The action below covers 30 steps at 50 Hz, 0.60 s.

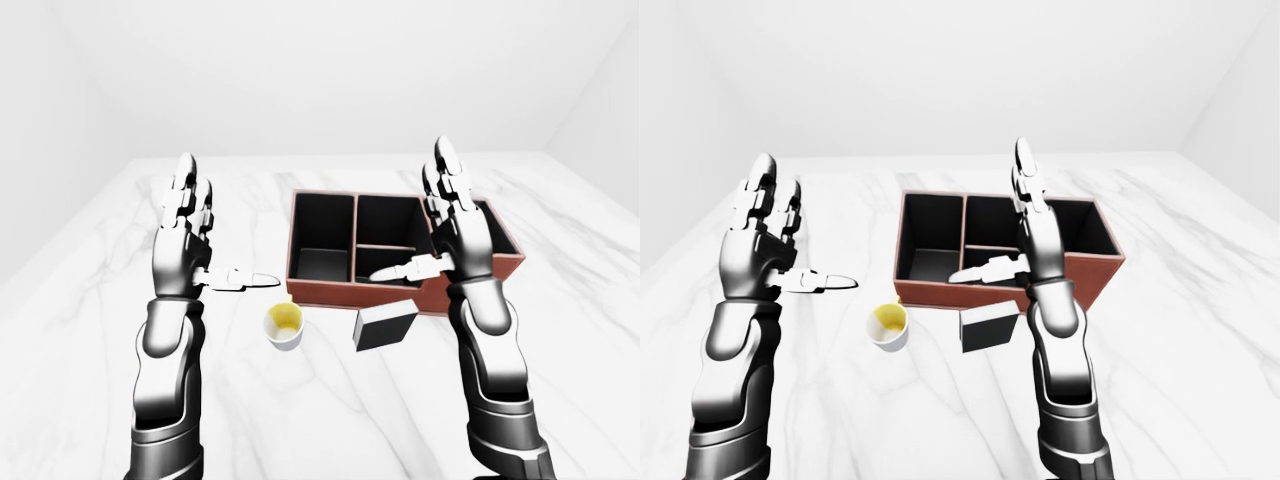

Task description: Pick up the book and place it in the caddy.

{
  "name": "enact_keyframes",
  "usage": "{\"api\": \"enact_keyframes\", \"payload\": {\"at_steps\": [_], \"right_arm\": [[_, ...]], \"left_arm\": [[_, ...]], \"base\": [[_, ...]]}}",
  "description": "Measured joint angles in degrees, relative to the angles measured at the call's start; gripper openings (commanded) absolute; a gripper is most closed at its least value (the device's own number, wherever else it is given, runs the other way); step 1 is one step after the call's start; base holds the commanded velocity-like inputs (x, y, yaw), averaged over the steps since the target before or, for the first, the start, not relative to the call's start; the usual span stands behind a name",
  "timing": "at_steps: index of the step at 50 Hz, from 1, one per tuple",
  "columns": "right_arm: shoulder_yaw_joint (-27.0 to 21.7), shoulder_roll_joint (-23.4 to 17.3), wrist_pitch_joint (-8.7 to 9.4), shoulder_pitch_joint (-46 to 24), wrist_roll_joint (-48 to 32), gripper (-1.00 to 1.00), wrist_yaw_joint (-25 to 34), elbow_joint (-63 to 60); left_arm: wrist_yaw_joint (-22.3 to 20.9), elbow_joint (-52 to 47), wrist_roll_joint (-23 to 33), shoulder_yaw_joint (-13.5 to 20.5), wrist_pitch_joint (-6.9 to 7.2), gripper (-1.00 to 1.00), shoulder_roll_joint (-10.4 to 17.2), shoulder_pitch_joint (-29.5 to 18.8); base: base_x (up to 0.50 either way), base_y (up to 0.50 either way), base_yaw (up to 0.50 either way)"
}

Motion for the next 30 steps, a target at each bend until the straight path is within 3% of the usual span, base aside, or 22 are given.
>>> {"api": "enact_keyframes", "payload": {"at_steps": [8, 11, 20, 30], "right_arm": [[0.99, 0.17, 0.00, 2.32, -3.39, 1.00, 0.51, -0.92], [1.34, 0.22, -0.89, 3.64, -5.36, 1.00, 0.97, -1.66], [2.03, 0.21, -10.00, 8.23, -14.28, 1.00, 1.09, -2.90], [1.66, 0.33, -10.00, 11.73, -21.89, 1.00, 1.97, -5.02]], "left_arm": [[-0.03, 0.25, -0.17, 0.03, 0.00, 1.00, 0.01, 0.07], [-0.04, 0.23, -0.24, 0.03, 0.00, 1.00, 0.00, 0.14], [-0.13, 0.11, -0.40, 0.08, 0.00, 1.00, -0.07, 0.51], [-0.17, 0.51, -0.58, 0.16, 0.00, 1.00, -0.10, 0.72]], "base": [[0.00, 0.00, 0.00], [0.00, 0.00, 0.00], [0.00, 0.00, 0.00], [0.00, 0.00, 0.00]]}}
